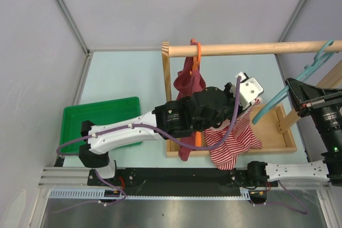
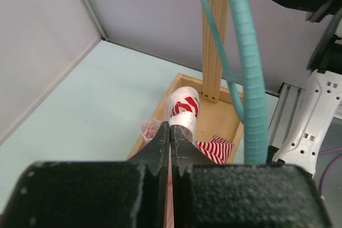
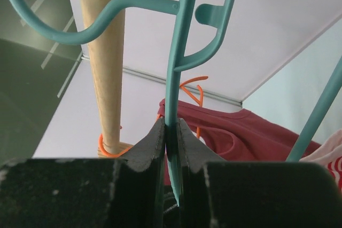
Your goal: Remove the tank top from the hanger
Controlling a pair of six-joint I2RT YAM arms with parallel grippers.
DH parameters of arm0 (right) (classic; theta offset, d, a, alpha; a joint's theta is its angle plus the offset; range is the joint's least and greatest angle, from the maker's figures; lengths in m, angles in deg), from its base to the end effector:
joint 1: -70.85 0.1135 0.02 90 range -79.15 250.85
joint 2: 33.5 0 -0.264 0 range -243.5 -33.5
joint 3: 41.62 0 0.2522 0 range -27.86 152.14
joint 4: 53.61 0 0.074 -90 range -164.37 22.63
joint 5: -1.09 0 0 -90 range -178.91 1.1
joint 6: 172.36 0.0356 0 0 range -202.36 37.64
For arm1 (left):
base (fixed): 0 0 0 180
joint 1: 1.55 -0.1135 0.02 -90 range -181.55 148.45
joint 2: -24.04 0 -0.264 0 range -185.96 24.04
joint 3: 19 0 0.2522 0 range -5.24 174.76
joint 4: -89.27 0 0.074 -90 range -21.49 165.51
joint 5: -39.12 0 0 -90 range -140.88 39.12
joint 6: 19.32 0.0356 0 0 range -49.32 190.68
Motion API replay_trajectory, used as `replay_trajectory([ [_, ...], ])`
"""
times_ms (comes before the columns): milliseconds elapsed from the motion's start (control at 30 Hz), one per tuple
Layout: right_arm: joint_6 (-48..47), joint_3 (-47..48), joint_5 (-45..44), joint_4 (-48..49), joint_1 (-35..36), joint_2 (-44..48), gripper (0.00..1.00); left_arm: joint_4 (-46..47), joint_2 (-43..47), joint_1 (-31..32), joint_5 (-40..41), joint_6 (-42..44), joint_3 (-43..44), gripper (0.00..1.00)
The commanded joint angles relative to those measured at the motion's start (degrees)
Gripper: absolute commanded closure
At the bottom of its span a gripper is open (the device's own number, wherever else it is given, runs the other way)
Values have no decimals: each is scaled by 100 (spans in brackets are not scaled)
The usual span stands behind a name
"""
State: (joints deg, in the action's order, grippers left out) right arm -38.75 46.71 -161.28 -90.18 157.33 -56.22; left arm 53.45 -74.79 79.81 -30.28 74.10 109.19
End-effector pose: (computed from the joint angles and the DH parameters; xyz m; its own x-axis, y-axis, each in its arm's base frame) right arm 0.0311 -0.0472 0.4863 -0.1516 0.9373 -0.3139 -0.2024 0.2814 0.9380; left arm 0.0705 -0.3807 0.4859 0.0352 0.1400 -0.9895 0.8724 0.4788 0.0988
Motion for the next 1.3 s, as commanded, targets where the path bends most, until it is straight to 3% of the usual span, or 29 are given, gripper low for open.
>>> replay_trajectory([
  [0,955,172,-1110,250,308,-5,100,159,338,143,67,-78,-26,100],
  [233,1132,401,-1577,495,1045,-224,100,167,320,222,76,-96,-44,100],
  [500,797,542,-1797,1138,1152,-663,100,176,373,328,137,-96,-114,100],
  [633,1245,392,-1885,693,1143,-497,100,185,496,380,146,-96,-263,100],
  [767,2605,173,-1850,-460,1143,-181,100,194,619,433,137,-113,-395,100],
  [867,2670,-143,-1710,-646,1143,74,100,229,680,442,128,-122,-509,100],
  [967,2652,-136,-1508,-961,1143,197,95,238,689,442,128,-122,-562,100],
  [1133,2924,32,-1008,-2094,1117,373,75,238,742,442,172,-131,-641,100],
  [1267,2907,14,-480,-2728,1038,488,45,220,760,442,207,-114,-659,100],
])
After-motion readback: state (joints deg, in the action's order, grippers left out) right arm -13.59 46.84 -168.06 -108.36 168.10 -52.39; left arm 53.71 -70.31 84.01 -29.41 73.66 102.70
